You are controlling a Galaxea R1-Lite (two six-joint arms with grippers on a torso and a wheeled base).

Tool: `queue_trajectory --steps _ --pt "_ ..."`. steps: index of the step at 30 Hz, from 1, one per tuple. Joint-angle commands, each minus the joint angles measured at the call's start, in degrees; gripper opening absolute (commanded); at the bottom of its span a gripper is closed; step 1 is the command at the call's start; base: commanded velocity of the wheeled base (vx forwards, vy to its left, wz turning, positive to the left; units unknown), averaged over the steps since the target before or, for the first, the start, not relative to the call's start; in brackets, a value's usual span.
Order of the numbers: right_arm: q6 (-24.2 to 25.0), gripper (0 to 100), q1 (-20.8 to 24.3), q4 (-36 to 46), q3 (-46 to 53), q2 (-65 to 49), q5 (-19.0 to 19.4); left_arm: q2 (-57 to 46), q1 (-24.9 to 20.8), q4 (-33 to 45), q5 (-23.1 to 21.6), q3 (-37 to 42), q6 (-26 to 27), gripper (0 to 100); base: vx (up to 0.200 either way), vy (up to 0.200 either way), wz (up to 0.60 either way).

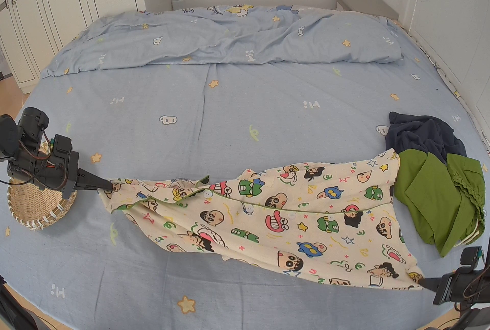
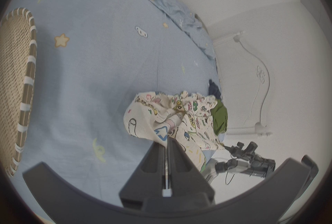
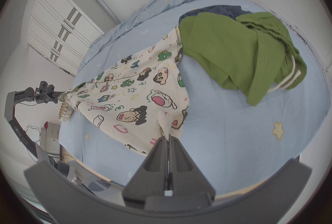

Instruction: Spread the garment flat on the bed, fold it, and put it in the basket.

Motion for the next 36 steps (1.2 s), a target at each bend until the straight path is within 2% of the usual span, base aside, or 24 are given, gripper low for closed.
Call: queue_trajectory --steps 1,2,5,14,15,16,17,24,30,36 --pt "0.0 0 0.3 6.5 1.8 -5.8 2.8 -0.2 -0.6 4.5 1.9 0.4 3.7 0 0.000 0.000 0.00" --pt "0.0 0 0.3 6.7 1.8 -5.9 2.9 -0.2 -0.6 4.5 2.0 0.5 3.7 0 0.000 0.000 0.00" --pt "1.8 0 -0.4 10.8 -0.1 -7.0 6.6 -0.4 -0.9 3.6 2.4 2.1 4.3 0 0.000 0.000 0.00" --pt "3.4 0 0.3 12.5 -0.9 -5.9 7.4 -0.4 -0.9 3.5 2.5 2.4 4.5 0 0.000 0.000 0.00" --pt "3.4 100 0.3 12.5 -0.9 -5.8 7.4 -0.4 -1.0 3.5 2.5 2.4 4.5 0 0.000 0.000 0.00" --pt "3.4 100 0.4 12.5 -0.9 -5.0 7.4 -0.5 -1.1 3.5 2.6 3.1 5.0 0 0.000 0.000 0.00" --pt "3.4 100 0.4 12.5 -0.9 -4.5 7.4 -0.5 -1.2 3.4 2.7 3.6 5.4 100 0.000 0.000 0.00" --pt "3.5 100 0.2 12.5 -0.9 -5.4 7.4 -1.5 -1.9 4.0 2.8 3.9 5.6 100 0.000 0.000 0.00" --pt "3.7 100 -0.4 12.5 -3.1 -10.2 7.2 -7.8 -1.7 5.0 2.7 4.4 5.7 100 0.000 0.000 0.00" --pt "3.8 100 -0.2 12.7 -12.3 -12.1 7.2 -14.3 -1.1 6.5 2.6 4.4 5.6 100 0.000 0.000 0.00"
